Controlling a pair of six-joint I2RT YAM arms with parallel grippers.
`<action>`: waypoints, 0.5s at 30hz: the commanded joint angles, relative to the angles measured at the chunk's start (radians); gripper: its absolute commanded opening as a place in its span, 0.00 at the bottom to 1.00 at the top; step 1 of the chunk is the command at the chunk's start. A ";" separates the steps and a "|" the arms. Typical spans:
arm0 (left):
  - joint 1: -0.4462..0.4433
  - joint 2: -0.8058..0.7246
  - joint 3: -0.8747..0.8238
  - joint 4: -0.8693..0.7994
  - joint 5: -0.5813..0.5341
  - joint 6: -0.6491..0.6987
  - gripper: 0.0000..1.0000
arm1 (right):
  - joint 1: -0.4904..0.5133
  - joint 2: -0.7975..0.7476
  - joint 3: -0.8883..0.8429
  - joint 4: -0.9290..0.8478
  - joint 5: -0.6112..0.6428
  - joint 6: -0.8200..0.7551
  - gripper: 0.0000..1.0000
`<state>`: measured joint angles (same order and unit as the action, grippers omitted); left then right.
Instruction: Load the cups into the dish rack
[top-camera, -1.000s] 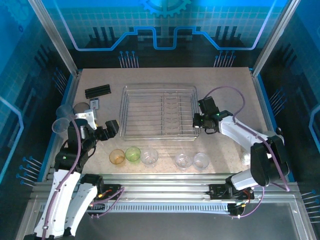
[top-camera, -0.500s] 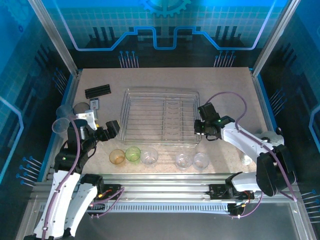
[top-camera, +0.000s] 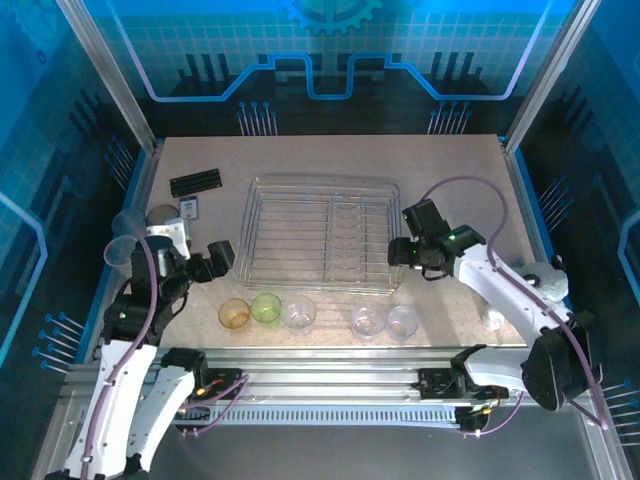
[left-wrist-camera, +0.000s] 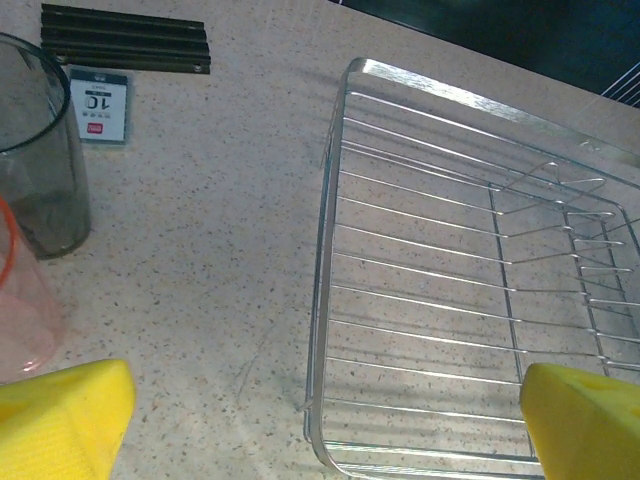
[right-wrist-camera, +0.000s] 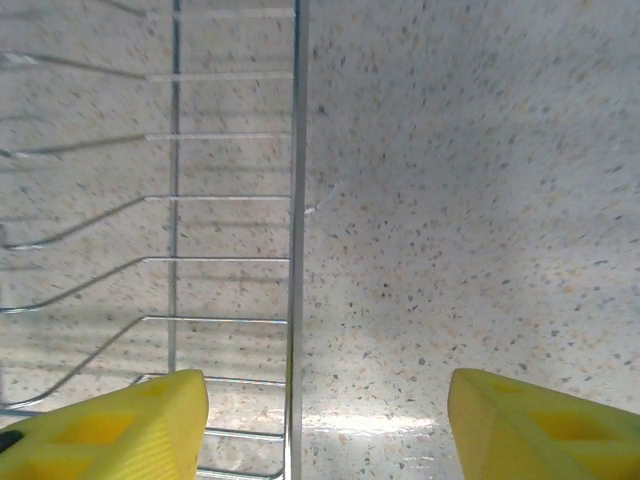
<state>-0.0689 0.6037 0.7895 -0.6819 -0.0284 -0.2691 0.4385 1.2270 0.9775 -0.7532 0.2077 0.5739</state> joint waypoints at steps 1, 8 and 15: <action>-0.008 0.046 0.067 -0.071 -0.050 0.038 0.99 | 0.009 -0.054 0.067 -0.112 0.040 -0.011 0.66; -0.008 0.314 0.283 -0.278 -0.279 0.058 0.99 | 0.009 -0.144 0.106 -0.112 0.079 -0.058 0.66; 0.011 0.572 0.485 -0.338 -0.396 0.114 0.99 | 0.009 -0.191 0.057 -0.057 0.141 -0.071 0.66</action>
<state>-0.0681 1.1130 1.1927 -0.9504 -0.3428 -0.1993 0.4385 1.0515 1.0569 -0.8185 0.3000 0.5190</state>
